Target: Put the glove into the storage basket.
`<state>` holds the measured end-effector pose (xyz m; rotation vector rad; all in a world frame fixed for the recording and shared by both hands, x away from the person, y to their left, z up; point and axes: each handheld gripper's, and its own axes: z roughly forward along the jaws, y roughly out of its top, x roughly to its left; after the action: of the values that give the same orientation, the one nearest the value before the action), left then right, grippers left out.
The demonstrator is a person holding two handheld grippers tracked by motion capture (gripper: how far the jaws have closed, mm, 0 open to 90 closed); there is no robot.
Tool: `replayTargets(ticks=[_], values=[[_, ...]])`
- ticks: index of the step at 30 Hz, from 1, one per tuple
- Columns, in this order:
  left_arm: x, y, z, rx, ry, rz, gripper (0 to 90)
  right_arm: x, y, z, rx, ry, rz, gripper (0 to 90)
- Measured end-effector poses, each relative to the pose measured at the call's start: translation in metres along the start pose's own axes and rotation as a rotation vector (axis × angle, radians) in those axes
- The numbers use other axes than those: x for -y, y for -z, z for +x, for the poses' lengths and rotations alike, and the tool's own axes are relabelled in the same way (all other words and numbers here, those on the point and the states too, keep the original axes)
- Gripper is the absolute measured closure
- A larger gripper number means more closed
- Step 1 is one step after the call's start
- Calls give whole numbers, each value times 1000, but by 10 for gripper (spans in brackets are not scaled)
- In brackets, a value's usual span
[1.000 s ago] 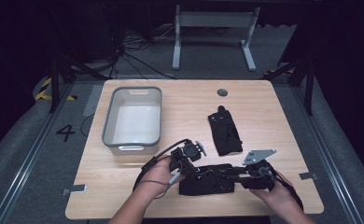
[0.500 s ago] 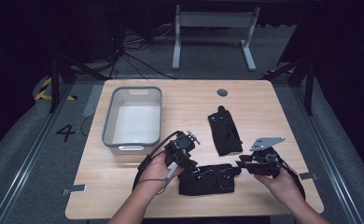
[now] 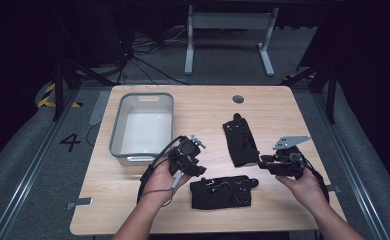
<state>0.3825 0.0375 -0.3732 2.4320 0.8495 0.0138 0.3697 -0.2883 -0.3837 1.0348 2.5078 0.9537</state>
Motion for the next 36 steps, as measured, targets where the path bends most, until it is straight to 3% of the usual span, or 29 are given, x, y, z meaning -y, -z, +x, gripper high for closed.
replayTargets(ticks=[9,18,22,23,30,36], values=[[6,8,7,-4,24,-20,564,-21,-12,-20,-1,-11,12,671],[16,12,11,-17,47,-17,554,-38,-39,-41,2,-6,98,729],[20,13,12,-21,55,-8,550,-48,-44,-45,-5,5,106,721],[21,14,11,-22,55,-8,547,-58,-50,-47,1,9,124,704],[27,17,11,-25,66,-13,546,-85,-67,-49,-17,11,139,705],[36,20,14,-35,88,-10,544,-107,-92,-49,-25,4,179,704]])
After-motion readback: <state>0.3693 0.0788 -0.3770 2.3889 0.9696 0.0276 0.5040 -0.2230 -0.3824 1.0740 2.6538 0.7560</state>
